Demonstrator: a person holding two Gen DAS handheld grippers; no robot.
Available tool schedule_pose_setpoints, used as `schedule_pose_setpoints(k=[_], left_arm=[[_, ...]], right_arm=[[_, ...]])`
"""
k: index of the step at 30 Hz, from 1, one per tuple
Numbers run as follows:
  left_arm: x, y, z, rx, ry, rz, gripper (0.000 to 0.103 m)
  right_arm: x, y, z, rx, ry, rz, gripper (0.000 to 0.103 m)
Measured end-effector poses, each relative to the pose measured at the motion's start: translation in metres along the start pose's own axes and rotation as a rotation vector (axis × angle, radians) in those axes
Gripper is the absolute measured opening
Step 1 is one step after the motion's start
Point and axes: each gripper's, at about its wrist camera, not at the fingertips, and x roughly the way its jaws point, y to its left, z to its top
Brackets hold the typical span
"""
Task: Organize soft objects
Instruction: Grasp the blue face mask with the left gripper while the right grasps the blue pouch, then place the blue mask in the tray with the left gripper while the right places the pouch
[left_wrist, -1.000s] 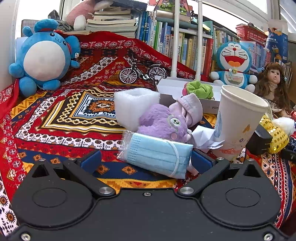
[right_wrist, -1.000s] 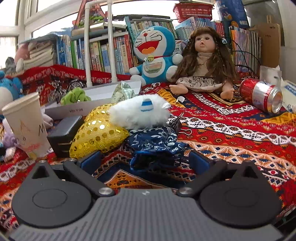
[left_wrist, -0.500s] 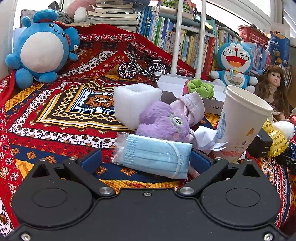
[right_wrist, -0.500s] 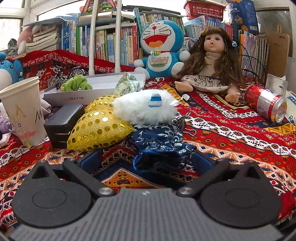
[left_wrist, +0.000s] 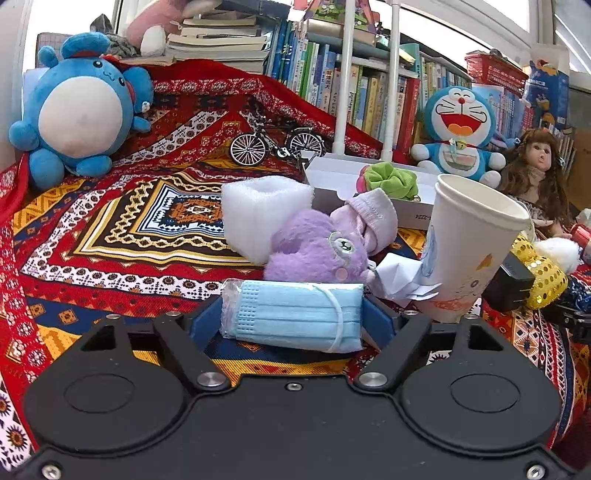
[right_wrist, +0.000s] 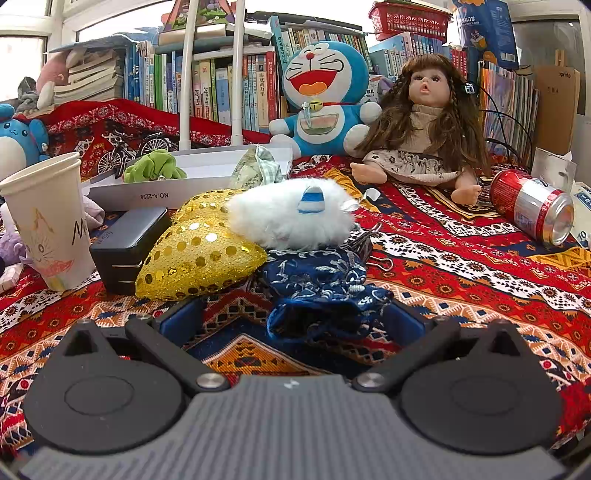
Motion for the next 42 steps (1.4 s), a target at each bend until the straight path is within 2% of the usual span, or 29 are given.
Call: schedule_pose_setpoints(k=[4, 6, 9, 11, 13, 18, 25, 28, 32, 39, 42], left_arm=[[-0.009, 0.002, 0.005, 0.004, -0.009, 0.000, 0.078], [-0.013, 0.002, 0.009, -0.001, -0.022, 0.004, 0.078], [-0.018, 0.004, 0.015, -0.020, -0.040, 0.006, 0.078], [-0.021, 0.004, 0.020, -0.025, -0.050, -0.001, 0.078], [-0.023, 0.003, 0.025, -0.020, -0.062, -0.002, 0.078], [-0.025, 0.000, 0.038, 0.008, -0.076, -0.001, 0.078], [-0.022, -0.001, 0.062, 0.003, -0.079, -0.036, 0.077], [-0.020, -0.002, 0.075, -0.001, -0.086, -0.050, 0.076], [-0.012, -0.005, 0.099, 0.000, -0.083, -0.087, 0.075], [0.020, -0.015, 0.147, -0.002, -0.066, -0.109, 0.071], [0.041, -0.021, 0.167, 0.001, -0.028, -0.129, 0.071]], right_arm=[[-0.008, -0.009, 0.005, 0.060, -0.017, 0.051, 0.101], [-0.011, -0.014, 0.008, 0.085, -0.034, 0.046, 0.100], [-0.013, -0.017, 0.010, 0.063, -0.043, 0.016, 0.086], [-0.011, -0.018, 0.010, 0.070, -0.023, -0.001, 0.066], [-0.012, -0.020, 0.011, 0.088, -0.023, -0.003, 0.059], [-0.022, -0.016, 0.014, 0.061, -0.041, -0.025, 0.049], [-0.043, -0.018, 0.027, 0.069, -0.111, -0.032, 0.042], [-0.053, -0.023, 0.037, 0.104, -0.152, -0.012, 0.042], [-0.060, -0.021, 0.057, 0.089, -0.208, 0.016, 0.042], [-0.040, -0.016, 0.099, 0.096, -0.218, 0.109, 0.042], [-0.022, -0.014, 0.118, 0.110, -0.198, 0.161, 0.042]])
